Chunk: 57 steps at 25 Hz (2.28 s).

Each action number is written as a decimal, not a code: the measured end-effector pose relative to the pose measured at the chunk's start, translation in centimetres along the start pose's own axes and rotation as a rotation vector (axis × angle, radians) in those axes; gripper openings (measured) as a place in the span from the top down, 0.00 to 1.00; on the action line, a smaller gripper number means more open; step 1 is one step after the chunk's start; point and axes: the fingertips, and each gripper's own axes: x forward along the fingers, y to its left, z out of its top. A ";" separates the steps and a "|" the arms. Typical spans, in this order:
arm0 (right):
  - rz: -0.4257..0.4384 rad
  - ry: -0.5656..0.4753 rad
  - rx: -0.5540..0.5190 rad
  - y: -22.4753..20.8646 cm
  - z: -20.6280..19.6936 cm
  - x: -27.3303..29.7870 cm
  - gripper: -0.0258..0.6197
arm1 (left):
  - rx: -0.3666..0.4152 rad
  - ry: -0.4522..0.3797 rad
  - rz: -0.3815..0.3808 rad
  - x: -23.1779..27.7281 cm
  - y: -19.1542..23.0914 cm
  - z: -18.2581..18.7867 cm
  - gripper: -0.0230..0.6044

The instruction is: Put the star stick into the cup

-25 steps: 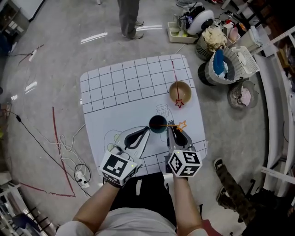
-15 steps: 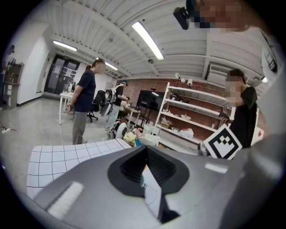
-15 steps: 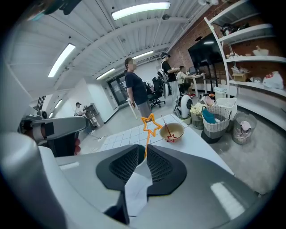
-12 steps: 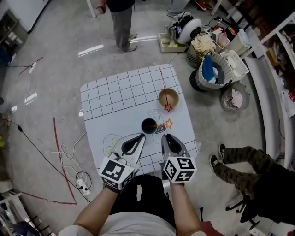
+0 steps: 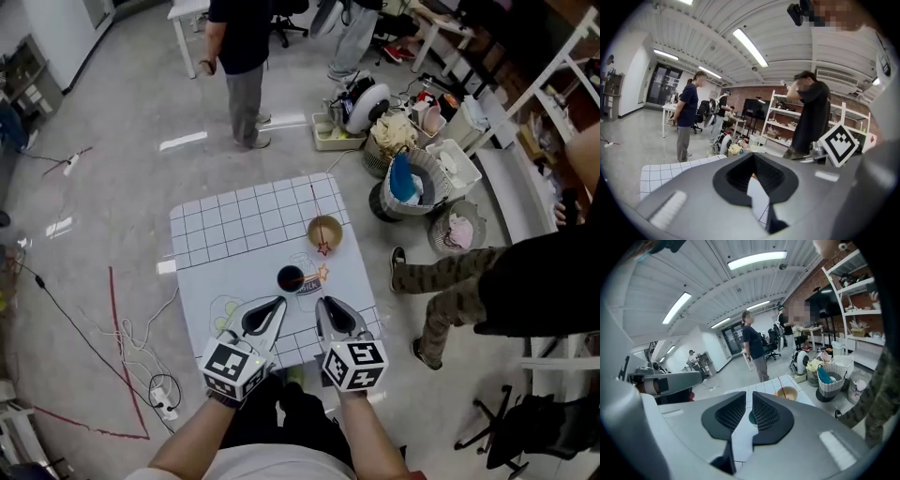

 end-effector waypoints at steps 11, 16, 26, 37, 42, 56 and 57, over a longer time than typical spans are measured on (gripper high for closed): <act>0.100 -0.106 -0.078 5.3 7.0 -5.7 0.91 | 0.015 -0.061 0.020 -4.2 -3.4 5.5 0.95; 0.154 -0.179 -0.146 8.3 11.1 -8.5 0.93 | 0.022 -0.118 0.025 -6.0 -4.7 9.1 0.95; 0.187 -0.314 -0.247 11.5 17.7 -12.8 0.94 | 0.040 -0.240 0.071 -10.1 -6.0 15.9 0.95; 0.186 -0.371 -0.311 12.8 19.9 -13.5 0.94 | 0.097 -0.303 0.119 -12.1 -5.8 19.6 0.95; 0.185 -0.390 -0.318 13.0 20.3 -13.7 0.94 | 0.105 -0.316 0.119 -12.1 -5.7 20.1 0.95; 0.170 -0.372 -0.305 12.8 19.9 -13.3 0.94 | 0.090 -0.296 0.111 -11.8 -5.1 19.5 0.95; 0.170 -0.371 -0.304 12.8 19.9 -13.2 0.94 | 0.089 -0.296 0.111 -11.7 -5.0 19.4 0.95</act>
